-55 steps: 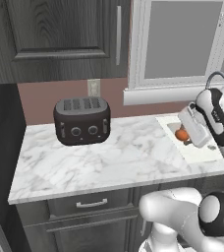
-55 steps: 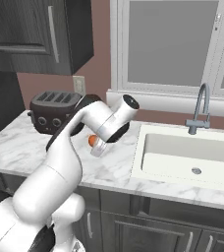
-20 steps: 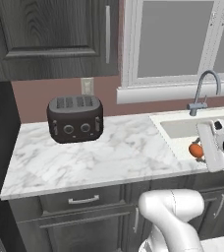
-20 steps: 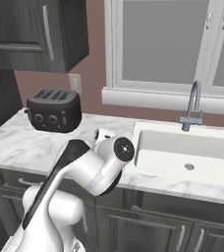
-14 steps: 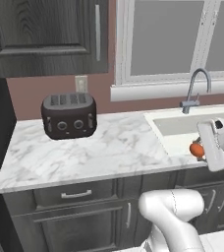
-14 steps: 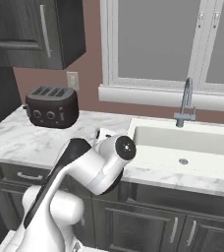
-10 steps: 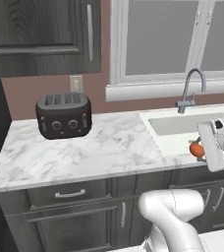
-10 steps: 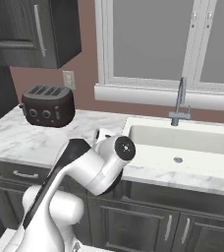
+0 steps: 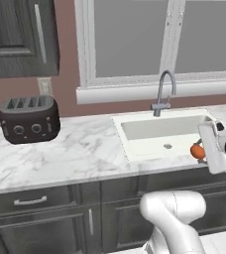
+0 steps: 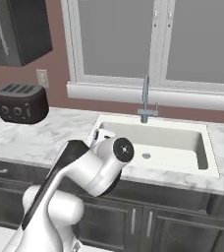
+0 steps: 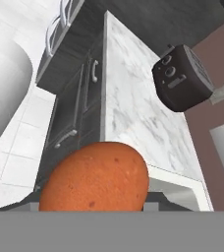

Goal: Gather the eggs and milk located in the vicinity of the sink area and place them right next to the bowl.

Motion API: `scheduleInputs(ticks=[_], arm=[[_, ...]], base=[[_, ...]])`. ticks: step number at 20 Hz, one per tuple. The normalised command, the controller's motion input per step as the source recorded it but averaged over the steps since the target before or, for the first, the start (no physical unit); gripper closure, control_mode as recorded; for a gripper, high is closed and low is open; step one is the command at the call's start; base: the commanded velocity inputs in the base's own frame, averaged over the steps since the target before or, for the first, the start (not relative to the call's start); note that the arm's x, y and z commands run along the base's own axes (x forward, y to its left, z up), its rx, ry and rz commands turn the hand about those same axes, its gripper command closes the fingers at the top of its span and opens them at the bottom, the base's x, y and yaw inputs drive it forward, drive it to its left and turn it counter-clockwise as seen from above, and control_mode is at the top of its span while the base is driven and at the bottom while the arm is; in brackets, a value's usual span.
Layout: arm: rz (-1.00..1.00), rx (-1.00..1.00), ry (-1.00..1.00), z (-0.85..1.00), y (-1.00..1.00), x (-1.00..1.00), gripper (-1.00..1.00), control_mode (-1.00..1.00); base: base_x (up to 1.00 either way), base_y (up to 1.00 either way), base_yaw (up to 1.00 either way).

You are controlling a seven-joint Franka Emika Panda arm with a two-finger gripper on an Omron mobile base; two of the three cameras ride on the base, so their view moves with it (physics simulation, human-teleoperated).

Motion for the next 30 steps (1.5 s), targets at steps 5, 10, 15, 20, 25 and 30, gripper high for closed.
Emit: scheduleInputs(ticks=[5, 10, 15, 20, 25, 30], arm=[[0.00, 0.00, 0.00, 0.00, 0.00, 0.00, 1.00, 1.00], [0.00, 0.00, 0.00, 0.00, 0.00, 0.00, 1.00, 1.00], [0.00, 0.00, 0.00, 0.00, 0.00, 0.00, 1.00, 1.00], [0.00, 0.00, 0.00, 0.00, 0.00, 0.00, 1.00, 1.00], [0.00, 0.00, 0.00, 0.00, 0.00, 0.00, 1.00, 1.00], [0.00, 0.00, 0.00, 0.00, 0.00, 0.00, 1.00, 1.00]], base=[[0.00, -0.59, 0.00], [0.00, -0.47, 0.00], [0.00, -0.44, -0.02], [0.00, -0.44, -0.03], [0.00, -0.53, -0.01], [0.00, -0.65, 0.00]])
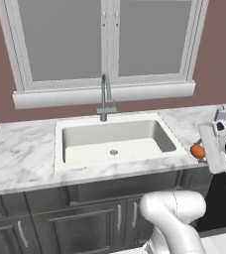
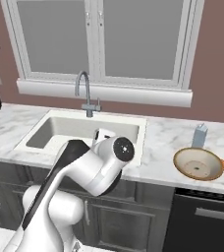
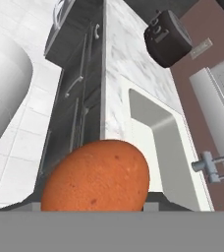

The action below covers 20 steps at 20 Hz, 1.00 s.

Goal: Gather the eggs and milk located in the vicinity of the sink area and place them right next to the bowl.

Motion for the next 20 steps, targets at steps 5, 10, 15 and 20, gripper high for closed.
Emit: scheduleInputs(ticks=[5, 10, 15, 20], arm=[[0.00, 0.00, 0.00, 0.00, 0.00, 0.00, 1.00, 1.00], [0.00, 0.00, 0.00, 0.00, 0.00, 0.00, 1.00, 1.00], [0.00, 0.00, 0.00, 0.00, 0.00, 0.00, 1.00, 1.00], [0.00, 0.00, 0.00, 0.00, 0.00, 0.00, 1.00, 1.00]], base=[[0.07, -0.70, 0.00], [0.16, -0.68, 0.00], [0.17, -0.63, 0.00], [0.14, -0.61, 0.00]])
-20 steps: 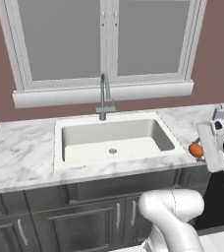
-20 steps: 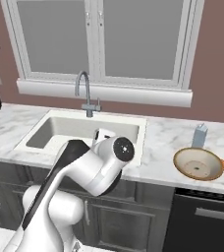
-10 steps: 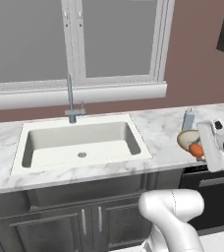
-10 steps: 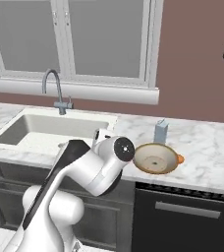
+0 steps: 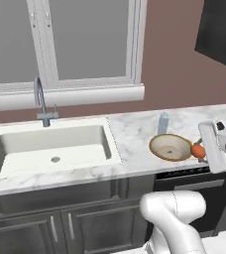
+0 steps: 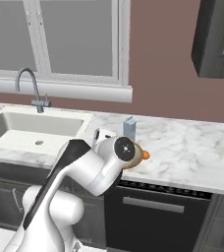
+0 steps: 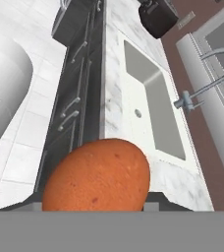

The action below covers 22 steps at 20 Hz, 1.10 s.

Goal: Gather the eggs and milk located in the vicinity of the sink area and place them right next to the bowl.

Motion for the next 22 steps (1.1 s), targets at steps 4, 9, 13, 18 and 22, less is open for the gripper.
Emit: scheduleInputs(ticks=[4, 9, 13, 18, 22], arm=[[0.00, 0.00, 0.00, 0.00, 0.00, 0.00, 1.00, 1.00], [0.00, 0.00, 0.00, 0.00, 0.00, 0.00, 1.00, 1.00], [0.00, 0.00, 0.00, 0.00, 0.00, 0.00, 1.00, 1.00], [0.00, 0.00, 0.00, 0.00, 0.00, 0.00, 1.00, 1.00], [0.00, 0.00, 0.00, 0.00, 0.00, 0.00, 1.00, 1.00]], base=[[0.12, -0.54, 0.00], [0.19, -0.37, 0.00], [0.30, -0.21, 0.00], [0.37, -0.17, 0.00], [0.44, -0.19, 0.00]])
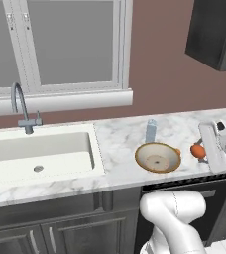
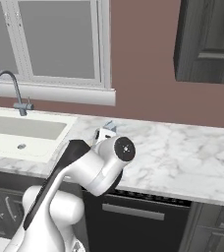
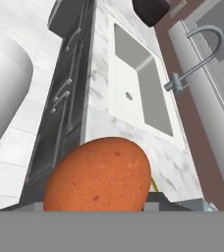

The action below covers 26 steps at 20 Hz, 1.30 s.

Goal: Gather the eggs and milk located in the vicinity of the sink area and place them right next to the bowl.

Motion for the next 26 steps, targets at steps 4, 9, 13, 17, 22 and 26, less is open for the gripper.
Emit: scheduleInputs(ticks=[4, 9, 13, 17, 22, 26], arm=[[0.00, 0.00, 0.00, 0.00, 0.00, 0.00, 1.00, 1.00], [0.00, 0.00, 0.00, 0.00, 0.00, 0.00, 1.00, 1.00], [0.00, 0.00, 0.00, 0.00, 0.00, 0.00, 1.00, 1.00], [0.00, 0.00, 0.00, 0.00, 0.00, 0.00, 1.00, -1.00], [0.00, 0.01, 0.00, -0.04, -0.13, 0.00, 1.00, -1.00], [0.00, 0.03, 0.02, -0.01, -0.34, 0.02, 1.00, -1.00]], base=[[0.38, -0.21, 0.00], [0.25, -0.20, 0.00], [0.00, -0.07, 0.00], [0.00, 0.00, 0.00], [0.00, 0.00, 0.00], [0.00, 0.00, 0.00]])
